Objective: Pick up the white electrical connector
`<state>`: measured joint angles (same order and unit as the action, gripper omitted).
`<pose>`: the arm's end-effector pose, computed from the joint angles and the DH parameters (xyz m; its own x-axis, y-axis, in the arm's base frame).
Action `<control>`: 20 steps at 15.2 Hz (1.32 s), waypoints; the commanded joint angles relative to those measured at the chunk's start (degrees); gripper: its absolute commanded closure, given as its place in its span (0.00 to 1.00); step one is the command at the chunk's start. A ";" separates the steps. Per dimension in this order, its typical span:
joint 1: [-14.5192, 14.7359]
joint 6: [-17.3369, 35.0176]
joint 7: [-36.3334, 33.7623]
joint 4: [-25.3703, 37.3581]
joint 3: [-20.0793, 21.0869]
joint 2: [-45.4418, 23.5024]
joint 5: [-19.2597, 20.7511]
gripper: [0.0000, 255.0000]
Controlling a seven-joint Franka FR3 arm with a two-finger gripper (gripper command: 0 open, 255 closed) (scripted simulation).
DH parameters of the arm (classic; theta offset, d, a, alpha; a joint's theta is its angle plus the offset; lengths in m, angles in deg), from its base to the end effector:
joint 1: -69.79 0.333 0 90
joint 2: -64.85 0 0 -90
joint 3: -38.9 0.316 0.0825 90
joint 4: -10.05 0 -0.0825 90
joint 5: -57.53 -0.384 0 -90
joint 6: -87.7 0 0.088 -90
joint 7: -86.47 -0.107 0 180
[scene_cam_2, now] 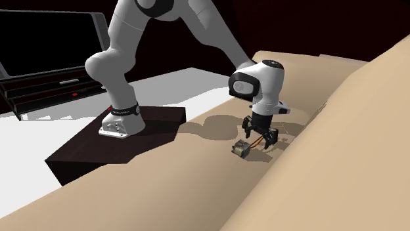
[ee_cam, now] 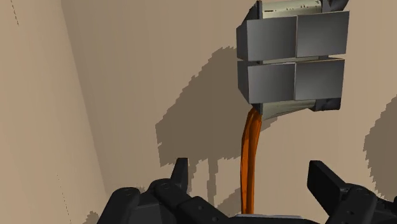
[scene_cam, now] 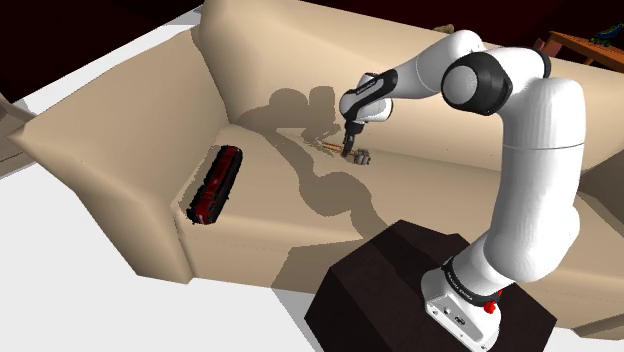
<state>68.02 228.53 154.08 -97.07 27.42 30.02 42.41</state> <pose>0.6217 -0.1401 0.1920 0.7116 0.7010 0.0466 0.7024 -0.7114 -0.0232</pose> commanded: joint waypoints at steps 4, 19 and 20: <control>-0.03 0.23 0.07 -0.08 0.05 -0.12 -0.06 1.00; 0.94 -4.46 -1.31 -0.48 -1.24 5.06 1.66 1.00; 1.03 -5.01 -1.46 -0.45 -1.37 5.59 1.86 1.00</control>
<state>68.96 224.27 152.82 -97.79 26.19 35.13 44.04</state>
